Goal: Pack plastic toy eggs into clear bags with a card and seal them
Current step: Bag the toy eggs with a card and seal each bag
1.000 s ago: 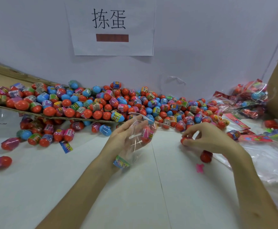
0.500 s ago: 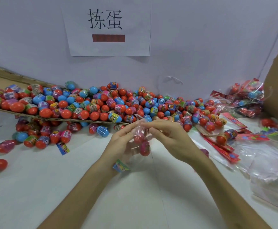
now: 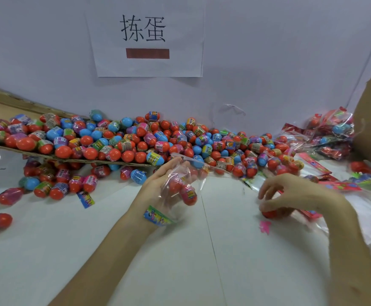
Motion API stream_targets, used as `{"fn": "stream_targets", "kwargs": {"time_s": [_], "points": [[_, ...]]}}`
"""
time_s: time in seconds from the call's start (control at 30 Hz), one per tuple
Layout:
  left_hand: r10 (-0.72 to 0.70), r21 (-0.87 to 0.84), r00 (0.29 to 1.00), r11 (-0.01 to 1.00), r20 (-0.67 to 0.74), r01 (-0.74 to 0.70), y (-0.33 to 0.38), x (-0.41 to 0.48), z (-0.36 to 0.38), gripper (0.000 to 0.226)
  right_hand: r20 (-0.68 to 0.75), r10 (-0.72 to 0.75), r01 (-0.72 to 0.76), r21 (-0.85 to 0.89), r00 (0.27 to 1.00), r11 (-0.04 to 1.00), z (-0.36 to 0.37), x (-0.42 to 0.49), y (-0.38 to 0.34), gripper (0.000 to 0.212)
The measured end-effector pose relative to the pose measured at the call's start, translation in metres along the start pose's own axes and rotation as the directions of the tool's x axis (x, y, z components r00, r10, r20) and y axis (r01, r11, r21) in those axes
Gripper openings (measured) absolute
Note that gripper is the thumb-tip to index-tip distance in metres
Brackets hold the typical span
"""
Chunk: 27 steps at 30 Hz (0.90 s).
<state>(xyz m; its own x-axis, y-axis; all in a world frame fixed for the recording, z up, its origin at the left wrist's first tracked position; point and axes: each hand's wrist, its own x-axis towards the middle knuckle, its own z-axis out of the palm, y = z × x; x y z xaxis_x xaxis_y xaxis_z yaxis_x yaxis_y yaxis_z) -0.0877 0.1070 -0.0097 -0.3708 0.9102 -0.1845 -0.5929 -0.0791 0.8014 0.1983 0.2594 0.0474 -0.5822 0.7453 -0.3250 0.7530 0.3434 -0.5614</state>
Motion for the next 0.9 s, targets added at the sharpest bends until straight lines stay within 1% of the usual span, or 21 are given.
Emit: {"fn": "stream_targets", "kwargs": {"time_s": [0.03, 0.07, 0.1, 0.13, 0.17, 0.2, 0.23, 0.27, 0.3, 0.33, 0.4, 0.53, 0.57, 0.6, 0.63, 0.67, 0.7, 0.73, 0.8, 0.87, 0.9], "points": [[0.004, 0.000, 1.000, 1.000, -0.007, -0.004, 0.000, 0.000, 0.000, 0.036, -0.075, -0.063, 0.063, -0.015, 0.995, 0.998, 0.003, 0.006, -0.003, 0.019], [0.007, -0.002, 1.000, 1.000, -0.010, -0.008, 0.000, 0.000, 0.000, 0.034, -0.198, -0.121, 0.118, -0.029, 0.973, 0.993, 0.007, 0.013, -0.006, 0.019], [0.009, -0.005, 1.000, 1.000, -0.012, -0.009, -0.001, 0.001, 0.000, 0.033, -0.347, -0.167, 0.160, -0.048, 0.923, 0.986, 0.013, 0.021, -0.010, 0.022], [0.008, -0.010, 1.000, 1.000, -0.014, -0.008, -0.001, 0.001, 0.001, 0.033, -0.485, -0.193, 0.180, -0.073, 0.853, 0.981, 0.020, 0.029, -0.014, 0.028], [0.004, -0.010, 1.000, 1.000, -0.017, -0.004, -0.001, 0.001, 0.001, 0.033, -0.584, -0.187, 0.169, -0.085, 0.790, 0.982, 0.027, 0.037, -0.018, 0.036], [-0.003, -0.005, 1.000, 1.000, -0.022, 0.003, -0.002, 0.001, 0.001, 0.033, -0.630, -0.154, 0.144, -0.068, 0.761, 0.987, 0.033, 0.046, -0.020, 0.042], [-0.009, 0.006, 1.000, 1.000, -0.026, 0.009, -0.003, 0.001, 0.001, 0.033, -0.622, -0.110, 0.109, -0.040, 0.775, 0.993, 0.039, 0.055, -0.019, 0.045], [-0.013, 0.019, 1.000, 1.000, -0.029, 0.014, -0.003, 0.001, 0.001, 0.032, -0.573, -0.078, 0.073, -0.032, 0.816, 0.997, 0.045, 0.063, -0.017, 0.046], [-0.016, 0.029, 1.000, 0.999, -0.025, 0.016, -0.003, 0.002, 0.001, 0.033, -0.529, -0.070, 0.048, -0.056, 0.846, 0.997, 0.050, 0.067, -0.015, 0.047], [-0.017, 0.038, 1.000, 0.999, -0.016, 0.017, -0.003, 0.002, 0.001, 0.033, -0.510, -0.084, 0.041, -0.094, 0.856, 0.995, 0.054, 0.070, -0.013, 0.046], [-0.020, 0.050, 1.000, 0.999, 0.003, 0.019, -0.003, 0.001, 0.001, 0.033, -0.553, -0.141, 0.082, -0.130, 0.821, 0.988, 0.057, 0.072, -0.011, 0.042], [-0.011, 0.074, 1.000, 0.997, 0.016, 0.010, -0.002, 0.000, 0.002, 0.032, -0.726, -0.160, 0.158, -0.071, 0.669, 0.985, 0.057, 0.065, -0.015, 0.032], [-0.012, 0.079, 1.000, 0.997, 0.015, 0.011, -0.002, -0.001, 0.001, 0.032, -0.767, -0.157, 0.200, -0.037, 0.622, 0.979, 0.054, 0.060, -0.019, 0.033], [-0.013, 0.084, 1.000, 0.996, 0.015, 0.011, -0.002, -0.001, 0.001, 0.032, -0.794, -0.150, 0.279, 0.026, 0.589, 0.960, 0.050, 0.053, -0.025, 0.034], [-0.011, 0.088, 1.000, 0.996, 0.015, 0.009, -0.002, -0.002, 0.001, 0.033, -0.797, -0.153, 0.400, 0.118, 0.584, 0.909, 0.047, 0.046, -0.032, 0.033], [-0.007, 0.090, 1.000, 0.996, 0.014, 0.006, -0.002, -0.003, 0.003, 0.033, -0.773, -0.176, 0.526, 0.228, 0.609, 0.819, 0.045, 0.037, -0.041, 0.029], [-0.004, 0.094, 1.000, 0.996, 0.011, 0.003, -0.003, -0.004, 0.004, 0.033, -0.738, -0.218, 0.617, 0.321, 0.638, 0.719, 0.045, 0.029, -0.052, 0.025], [-0.002, 0.098, 1.000, 0.995, 0.008, 0.001, -0.003, -0.005, 0.006, 0.033, -0.711, -0.270, 0.666, 0.361, 0.650, 0.653, 0.049, 0.022, -0.063, 0.021], [-0.005, 0.117, 1.000, 0.993, 0.020, 0.003, -0.003, -0.008, 0.009, 0.038, -0.689, -0.362, 0.714, 0.324, 0.628, 0.621, 0.061, 0.015, -0.081, 0.015], [-0.017, 0.160, 0.998, 0.987, 0.061, 0.007, -0.002, -0.012, 0.011, 0.046, -0.678, -0.394, 0.716, 0.282, 0.620, 0.639, 0.075, 0.014, -0.093, 0.013], [-0.017, 0.186, 0.996, 0.983, 0.085, 0.001, -0.001, -0.013, 0.012, 0.046, -0.671, -0.401, 0.705, 0.261, 0.624, 0.660, 0.080, 0.016, -0.095, 0.013]]}}
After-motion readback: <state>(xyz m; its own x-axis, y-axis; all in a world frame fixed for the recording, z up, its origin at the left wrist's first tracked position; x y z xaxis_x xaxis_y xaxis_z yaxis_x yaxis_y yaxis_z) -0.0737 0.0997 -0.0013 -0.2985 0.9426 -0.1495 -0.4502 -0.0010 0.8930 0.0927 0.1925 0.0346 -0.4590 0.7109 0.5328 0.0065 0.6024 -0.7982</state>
